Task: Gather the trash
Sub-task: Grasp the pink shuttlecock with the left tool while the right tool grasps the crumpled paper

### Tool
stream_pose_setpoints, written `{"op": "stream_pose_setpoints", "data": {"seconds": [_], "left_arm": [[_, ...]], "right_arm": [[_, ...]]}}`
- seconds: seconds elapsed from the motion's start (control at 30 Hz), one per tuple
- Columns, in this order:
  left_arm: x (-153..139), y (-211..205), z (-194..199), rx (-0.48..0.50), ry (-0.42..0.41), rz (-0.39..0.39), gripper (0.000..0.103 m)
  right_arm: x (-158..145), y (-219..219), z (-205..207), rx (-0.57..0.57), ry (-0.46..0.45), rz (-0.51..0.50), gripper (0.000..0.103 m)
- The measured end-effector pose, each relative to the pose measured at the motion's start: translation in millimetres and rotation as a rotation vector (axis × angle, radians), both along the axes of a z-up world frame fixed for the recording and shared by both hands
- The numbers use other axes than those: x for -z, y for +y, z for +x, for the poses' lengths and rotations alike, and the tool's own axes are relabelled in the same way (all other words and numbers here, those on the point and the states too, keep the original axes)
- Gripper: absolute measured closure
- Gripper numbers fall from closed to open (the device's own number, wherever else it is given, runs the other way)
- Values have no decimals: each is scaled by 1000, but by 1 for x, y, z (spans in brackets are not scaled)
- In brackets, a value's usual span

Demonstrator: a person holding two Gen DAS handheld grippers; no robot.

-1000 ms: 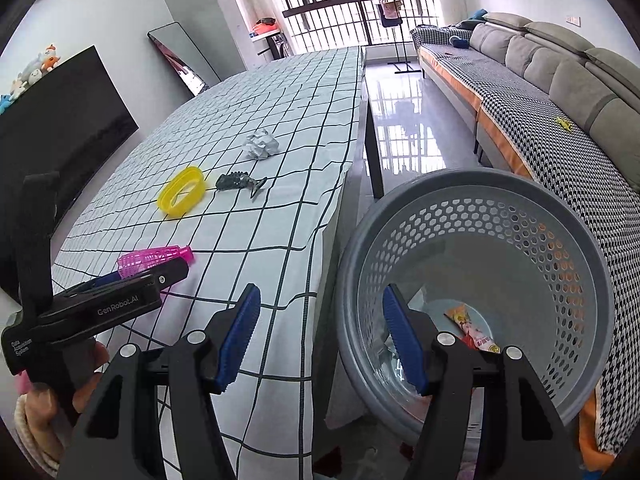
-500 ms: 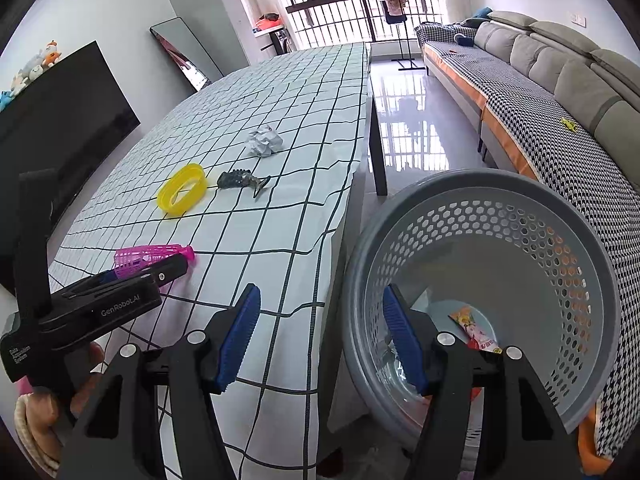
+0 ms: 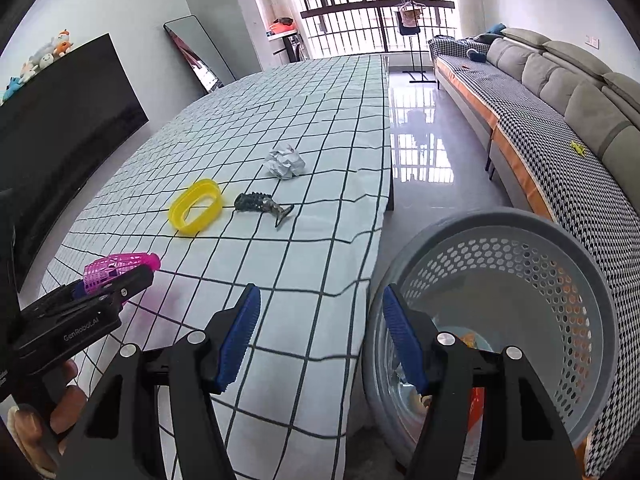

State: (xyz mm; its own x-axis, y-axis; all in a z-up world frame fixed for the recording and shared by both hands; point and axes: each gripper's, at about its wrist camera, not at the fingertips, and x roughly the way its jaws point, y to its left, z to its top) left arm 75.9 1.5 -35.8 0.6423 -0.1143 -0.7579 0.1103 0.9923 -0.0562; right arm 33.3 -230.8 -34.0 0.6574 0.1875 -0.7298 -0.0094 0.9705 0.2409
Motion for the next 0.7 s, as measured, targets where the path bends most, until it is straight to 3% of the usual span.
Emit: {"op": "stream_pose_setpoints", "data": {"seconds": [0.47,0.7], "left_arm": [[-9,24,24,-29,-27,-10,42],[-2,26,31,-29,-8,-22,42]], "right_arm": [[-3,36,115,-117,47,-120,42],[16,47,170,-136,111,-141,42]]}}
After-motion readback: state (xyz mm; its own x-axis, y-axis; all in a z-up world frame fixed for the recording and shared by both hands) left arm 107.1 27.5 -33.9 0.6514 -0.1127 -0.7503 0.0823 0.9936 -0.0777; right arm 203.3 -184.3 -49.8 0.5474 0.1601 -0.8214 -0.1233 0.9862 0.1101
